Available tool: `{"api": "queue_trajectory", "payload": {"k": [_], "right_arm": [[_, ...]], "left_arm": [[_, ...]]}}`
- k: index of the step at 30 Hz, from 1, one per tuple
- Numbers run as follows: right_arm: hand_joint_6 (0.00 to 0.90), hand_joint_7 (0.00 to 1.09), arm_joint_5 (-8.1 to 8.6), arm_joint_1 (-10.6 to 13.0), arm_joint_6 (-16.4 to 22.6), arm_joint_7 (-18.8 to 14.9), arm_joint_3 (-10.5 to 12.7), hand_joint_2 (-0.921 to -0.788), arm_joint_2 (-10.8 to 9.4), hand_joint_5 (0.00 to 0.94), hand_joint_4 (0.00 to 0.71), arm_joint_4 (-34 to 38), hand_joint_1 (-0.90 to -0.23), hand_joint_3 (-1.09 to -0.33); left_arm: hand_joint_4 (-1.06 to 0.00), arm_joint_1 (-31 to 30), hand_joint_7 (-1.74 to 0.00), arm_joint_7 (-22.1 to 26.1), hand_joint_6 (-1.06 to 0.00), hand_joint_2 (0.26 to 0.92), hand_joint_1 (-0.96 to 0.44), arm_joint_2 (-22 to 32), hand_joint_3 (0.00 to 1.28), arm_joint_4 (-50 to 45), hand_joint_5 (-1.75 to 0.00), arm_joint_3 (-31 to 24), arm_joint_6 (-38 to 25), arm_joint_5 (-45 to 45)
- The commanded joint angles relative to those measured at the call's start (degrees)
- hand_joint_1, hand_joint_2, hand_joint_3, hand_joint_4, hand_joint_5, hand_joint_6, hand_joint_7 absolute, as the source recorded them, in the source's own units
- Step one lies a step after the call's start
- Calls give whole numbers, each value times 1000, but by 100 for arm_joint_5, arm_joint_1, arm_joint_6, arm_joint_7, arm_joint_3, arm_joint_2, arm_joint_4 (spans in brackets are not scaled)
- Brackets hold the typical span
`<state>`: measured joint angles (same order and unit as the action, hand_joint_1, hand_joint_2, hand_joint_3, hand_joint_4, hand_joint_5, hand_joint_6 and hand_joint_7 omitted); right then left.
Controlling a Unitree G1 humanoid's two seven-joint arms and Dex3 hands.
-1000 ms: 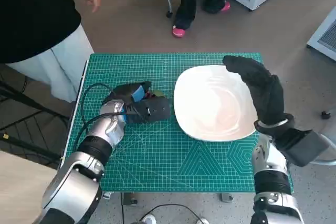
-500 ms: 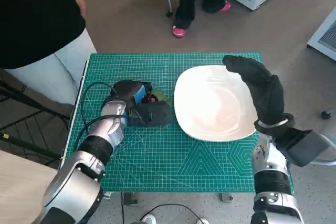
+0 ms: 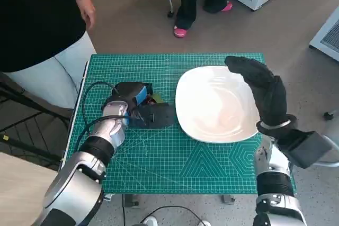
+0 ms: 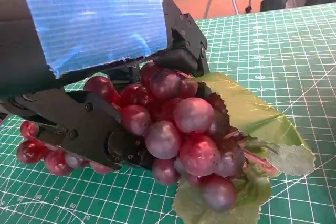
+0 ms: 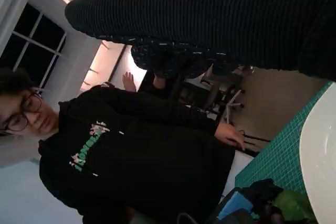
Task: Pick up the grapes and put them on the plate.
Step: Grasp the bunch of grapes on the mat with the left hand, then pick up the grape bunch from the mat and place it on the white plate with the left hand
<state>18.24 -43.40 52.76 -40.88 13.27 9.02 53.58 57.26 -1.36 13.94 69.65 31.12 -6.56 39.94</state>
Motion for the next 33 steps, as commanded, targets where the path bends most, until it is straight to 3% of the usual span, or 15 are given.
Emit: {"api": "queue_trajectory", "payload": {"k": [1, 20, 33], "right_arm": [[318, 0, -41, 30, -16, -3, -23, -921, 72, 1, 339, 42, -461, -523], [319, 1, -60, -7, -41, 24, -10, -921, 85, 2, 341, 76, -454, -524], [320, 1, -40, -61, -51, 28, 12, -921, 81, 2, 344, 137, -455, -526]], "left_arm": [[-579, -16, -1087, 109, -651, 920, 0, 12, 106, 62, -1340, -31, -46, -52], [-638, -18, -1050, 344, -610, 921, -1, 205, 106, -609, -1350, -95, -352, -45], [-622, -418, -988, 1104, -642, 921, 1, 694, 104, -2794, -1397, -222, -1253, 95]]}}
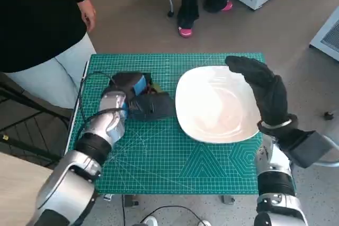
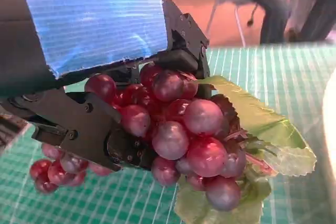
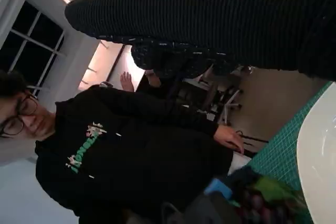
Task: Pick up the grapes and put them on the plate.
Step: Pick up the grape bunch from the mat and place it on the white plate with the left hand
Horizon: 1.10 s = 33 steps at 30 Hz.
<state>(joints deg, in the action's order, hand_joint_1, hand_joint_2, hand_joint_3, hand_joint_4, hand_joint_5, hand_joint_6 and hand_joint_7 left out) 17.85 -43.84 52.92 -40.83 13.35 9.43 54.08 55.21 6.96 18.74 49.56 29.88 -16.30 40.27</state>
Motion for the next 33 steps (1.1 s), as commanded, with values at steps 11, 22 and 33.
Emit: {"api": "queue_trajectory", "payload": {"k": [11, 22, 33], "right_arm": [[320, 1, 24, -94, -82, -3, 23, -921, 34, 3, 348, 140, -448, -530], [324, 3, 63, -123, -118, -9, 32, -921, 25, 5, 355, 125, -450, -531], [329, 5, 98, -56, -117, -26, 18, -921, 41, 5, 360, -52, -475, -524]], "left_arm": [[-734, -598, -1080, 860, -603, 919, 0, 559, 67, -2689, -1225, -303, -1039, 260], [-668, -686, -1172, 1061, -580, 921, 0, 702, 95, -3512, -1229, -299, -1055, 557], [-642, -322, -1067, 1236, -615, 920, 0, 195, 99, -3195, -1325, -172, -882, 469]]}}
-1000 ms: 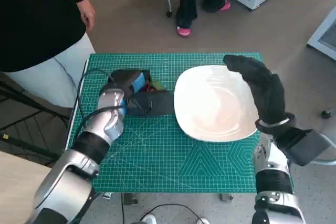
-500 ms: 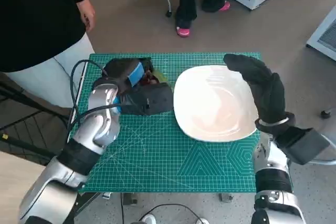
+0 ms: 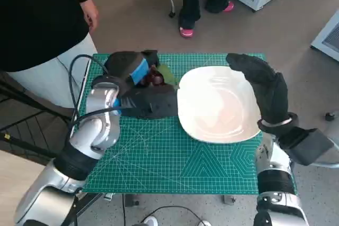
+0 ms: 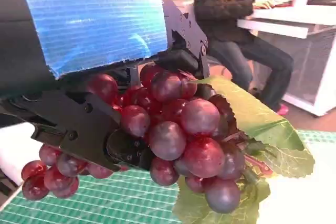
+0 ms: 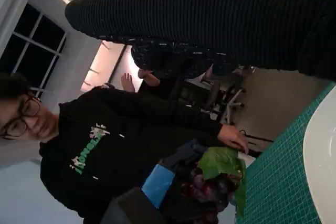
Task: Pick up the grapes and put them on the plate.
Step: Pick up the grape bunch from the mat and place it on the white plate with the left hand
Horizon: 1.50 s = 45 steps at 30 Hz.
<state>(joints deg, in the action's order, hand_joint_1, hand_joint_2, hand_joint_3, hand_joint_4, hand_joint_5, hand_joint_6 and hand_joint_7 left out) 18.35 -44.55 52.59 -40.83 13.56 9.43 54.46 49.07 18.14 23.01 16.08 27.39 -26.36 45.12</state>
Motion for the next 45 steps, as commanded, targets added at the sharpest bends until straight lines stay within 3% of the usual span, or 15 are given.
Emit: {"api": "queue_trajectory", "payload": {"k": [1, 8, 14, 20, 28, 37, 45], "right_arm": [[329, 5, 53, 27, -87, -28, -3, -921, 43, 4, 360, -115, -477, -523], [328, 4, 82, 130, -97, -17, -3, -921, 85, 4, 361, -271, -477, -519], [329, 4, 134, 257, -106, -15, 23, -921, 152, 1, 353, -430, -486, -514], [331, 5, 177, 428, -109, 39, 35, -921, 217, 0, 344, -654, -493, -509], [334, 5, 130, 665, -149, 260, 47, -921, 295, 0, 343, -1050, -503, -511], [330, 3, -31, 841, -183, 635, -17, -921, 330, 0, 343, -1393, -516, -525], [327, 1, -127, 901, -219, 827, -69, -921, 325, 1, 344, -1502, -516, -536]], "left_arm": [[-653, 333, -1056, 126, -618, 920, 0, -288, 94, 208, -1321, 89, 158, -24], [-608, 674, -946, -61, -671, 920, 3, -693, 100, 844, -1419, 247, 605, -14], [-572, 1038, -1192, -281, -595, 904, 2, -1126, 162, 1621, -1318, 303, 971, -80], [-589, 1357, -986, -415, -686, 827, 2, -1539, 271, 2348, -1427, 292, 1319, -252], [-515, 1749, -1287, -604, -525, 891, 1, -2044, 239, 3218, -1363, 315, 1631, -394], [-504, 2125, -1322, -872, -511, 889, 1, -2480, 253, 4128, -1360, 271, 1955, -592], [-416, 2313, -1410, -902, -418, 918, 2, -2666, 280, 4527, -1445, 243, 2011, -729]]}}
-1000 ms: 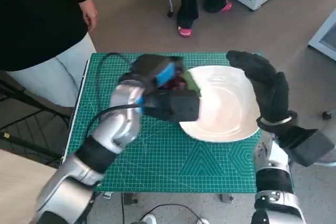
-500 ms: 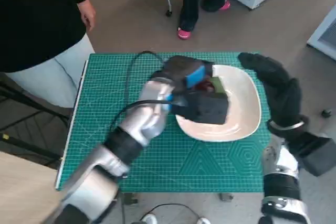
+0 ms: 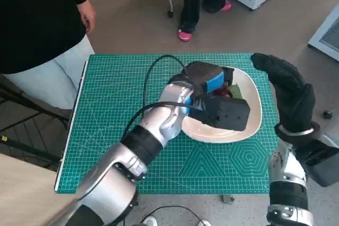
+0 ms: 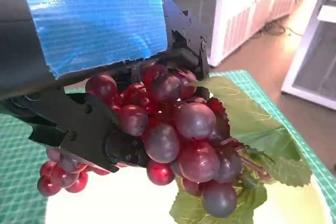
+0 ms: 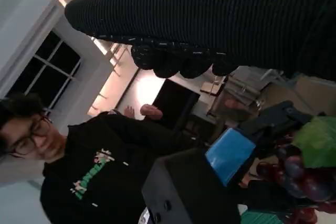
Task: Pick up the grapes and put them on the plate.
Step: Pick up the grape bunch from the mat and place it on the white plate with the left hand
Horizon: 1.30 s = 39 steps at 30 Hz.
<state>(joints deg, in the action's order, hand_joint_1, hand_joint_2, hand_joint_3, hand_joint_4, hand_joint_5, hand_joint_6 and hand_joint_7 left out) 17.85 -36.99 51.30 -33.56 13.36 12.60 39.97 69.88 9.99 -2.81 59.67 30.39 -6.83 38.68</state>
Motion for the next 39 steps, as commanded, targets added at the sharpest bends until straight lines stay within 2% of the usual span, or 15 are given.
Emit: {"api": "queue_trajectory", "payload": {"k": [1, 3, 4, 7, 8, 11, 18, 21, 24, 26, 28, 30, 31, 35, 39], "right_arm": [[327, 1, -82, 149, -96, 112, -54, -921, 8, 1, 344, -57, -516, -536], [326, 1, -95, 154, -100, 136, -65, -921, 8, 1, 344, -61, -516, -537], [326, 1, -103, 155, -101, 148, -70, -921, 9, 1, 344, -61, -516, -538], [325, 1, -117, 152, -105, 176, -85, -921, 11, 1, 344, -53, -514, -539], [325, 0, -116, 150, -108, 179, -90, -921, 13, 1, 344, -48, -513, -540], [324, 0, -109, 145, -113, 180, -103, -921, 15, 1, 344, -24, -510, -542], [323, 0, -122, 120, -103, 199, -128, -921, 23, 0, 344, 27, -519, -542], [323, 0, -130, 113, -96, 213, -139, -921, 27, 0, 343, 39, -520, -542], [323, 0, -127, 98, -97, 213, -147, -921, 32, 0, 343, 63, -516, -543], [323, 0, -117, 94, -99, 204, -150, -921, 34, 0, 343, 74, -514, -543], [323, 0, -108, 91, -101, 195, -154, -921, 35, 0, 343, 82, -512, -544], [323, 0, -99, 88, -103, 185, -157, -921, 33, 0, 343, 90, -511, -544], [323, 0, -92, 88, -105, 178, -159, -921, 31, 0, 343, 92, -511, -544], [323, 0, -63, 90, -111, 148, -166, -921, 26, 0, 344, 97, -510, -544], [324, 0, -52, 82, -108, 136, -172, -921, 21, 0, 344, 118, -511, -544]], "left_arm": [[-410, 241, -1416, -99, -412, 919, 2, -94, 284, 200, -1451, -64, 67, -106], [-408, 250, -1390, -124, -401, 911, 20, -107, 302, 252, -1461, -67, 82, -140], [-416, 253, -1288, -136, -401, 883, 66, -111, 351, 275, -1475, -65, 88, -150], [-454, 266, -800, -165, -430, 741, 265, -121, 599, 344, -1548, -51, 103, -163], [-459, 271, -688, -171, -444, 710, 304, -125, 656, 364, -1568, -47, 106, -165], [-456, 277, -511, -188, -478, 670, 356, -137, 738, 416, -1605, -40, 115, -172], [-454, 287, -377, -195, -524, 663, 377, -179, 756, 549, -1615, -86, 131, -241], [-473, 300, -321, -173, -511, 688, 374, -203, 691, 607, -1574, -110, 116, -280], [-504, 306, -200, -207, -493, 760, 366, -210, 528, 660, -1495, -99, 117, -287], [-502, 307, -126, -254, -473, 815, 167, -207, 381, 687, -1449, -70, 120, -265], [-472, 307, -75, -300, -449, 860, -146, -198, 250, 708, -1383, -32, 124, -227], [-435, 312, -43, -324, -432, 891, -349, -188, 181, 717, -1192, 24, 110, -174], [-420, 315, -30, -327, -425, 901, -428, -183, 168, 716, -1037, 59, 95, -142], [-425, 316, -8, -308, -416, 917, -612, -150, 201, 691, -383, 178, 74, -36], [-432, 309, -4, -252, -419, 920, -682, -114, 259, 679, -162, 219, 90, 4]]}}
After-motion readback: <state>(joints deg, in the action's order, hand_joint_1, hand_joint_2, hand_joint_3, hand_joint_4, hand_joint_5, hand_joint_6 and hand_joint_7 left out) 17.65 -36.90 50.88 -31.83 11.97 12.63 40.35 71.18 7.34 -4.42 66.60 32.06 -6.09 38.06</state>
